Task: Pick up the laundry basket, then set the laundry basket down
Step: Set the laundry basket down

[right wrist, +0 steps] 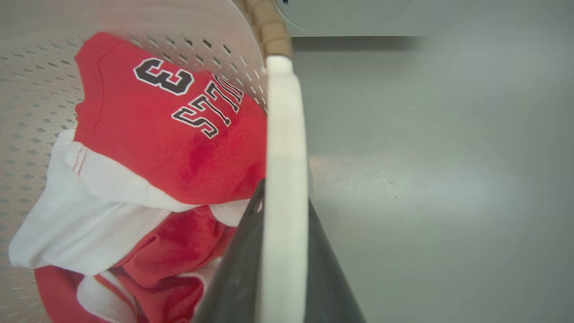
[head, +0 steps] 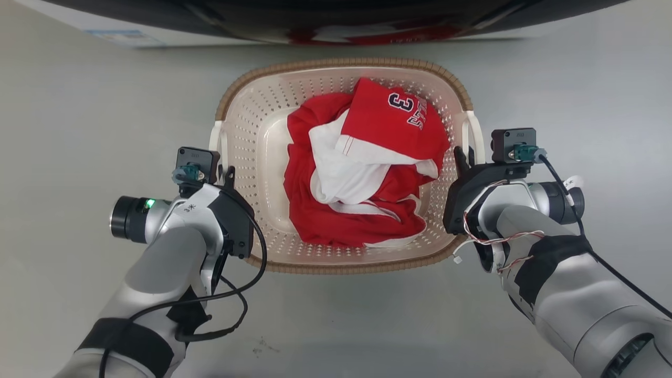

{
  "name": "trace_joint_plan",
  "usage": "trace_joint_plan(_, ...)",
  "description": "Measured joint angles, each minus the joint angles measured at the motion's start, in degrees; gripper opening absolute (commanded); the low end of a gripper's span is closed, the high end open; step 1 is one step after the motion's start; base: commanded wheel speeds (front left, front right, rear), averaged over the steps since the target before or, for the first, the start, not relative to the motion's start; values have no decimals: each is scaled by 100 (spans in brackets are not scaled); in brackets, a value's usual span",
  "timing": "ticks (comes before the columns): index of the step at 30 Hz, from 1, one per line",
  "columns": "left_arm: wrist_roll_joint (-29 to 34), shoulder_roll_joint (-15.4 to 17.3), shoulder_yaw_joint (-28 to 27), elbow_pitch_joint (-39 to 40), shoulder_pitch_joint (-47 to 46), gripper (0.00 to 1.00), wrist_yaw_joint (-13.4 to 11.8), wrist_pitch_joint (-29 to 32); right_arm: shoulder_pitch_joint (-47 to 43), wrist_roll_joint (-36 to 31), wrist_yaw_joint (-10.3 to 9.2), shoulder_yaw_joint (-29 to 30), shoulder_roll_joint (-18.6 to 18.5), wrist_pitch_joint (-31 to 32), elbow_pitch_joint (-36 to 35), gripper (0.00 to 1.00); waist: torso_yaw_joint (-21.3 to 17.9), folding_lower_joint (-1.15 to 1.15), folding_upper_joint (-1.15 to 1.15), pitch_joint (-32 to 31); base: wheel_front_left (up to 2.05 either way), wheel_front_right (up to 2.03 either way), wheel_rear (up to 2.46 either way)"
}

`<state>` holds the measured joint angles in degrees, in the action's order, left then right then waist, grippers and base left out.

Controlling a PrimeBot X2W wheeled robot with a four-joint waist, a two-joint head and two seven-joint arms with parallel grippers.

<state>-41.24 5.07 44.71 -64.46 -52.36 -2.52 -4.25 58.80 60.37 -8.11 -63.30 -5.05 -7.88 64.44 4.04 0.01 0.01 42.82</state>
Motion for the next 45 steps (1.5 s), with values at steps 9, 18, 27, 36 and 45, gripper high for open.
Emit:
trace_joint_plan(9, 56, -27, -2, -73, -202, 0, -4, -258, 141, -41, 3, -9, -2, -209, 78, 0, 78, 0, 0, 465, 0, 0, 0)
trace_joint_plan(18, 162, -36, -13, -182, -410, 0, -29, -461, 321, -99, 3, -31, -7, -289, 83, 0, 117, -1, -1, 613, 0, 0, 0)
trace_joint_plan(27, 167, -92, -7, -347, -486, 0, -48, -603, 394, -100, 3, -76, -9, -348, 94, 0, 144, -1, -1, 678, 0, 0, 0)
trace_joint_plan(36, 167, -159, -9, -442, -494, 71, -49, -653, 399, -102, 12, -126, 13, -389, 118, 79, 152, -1, -1, 682, 0, 0, 0)
trace_joint_plan(45, 164, -249, -27, -532, -495, 100, -51, -732, 408, -143, 37, -164, 107, -449, 152, 100, 171, -1, -1, 614, 0, 0, 0)
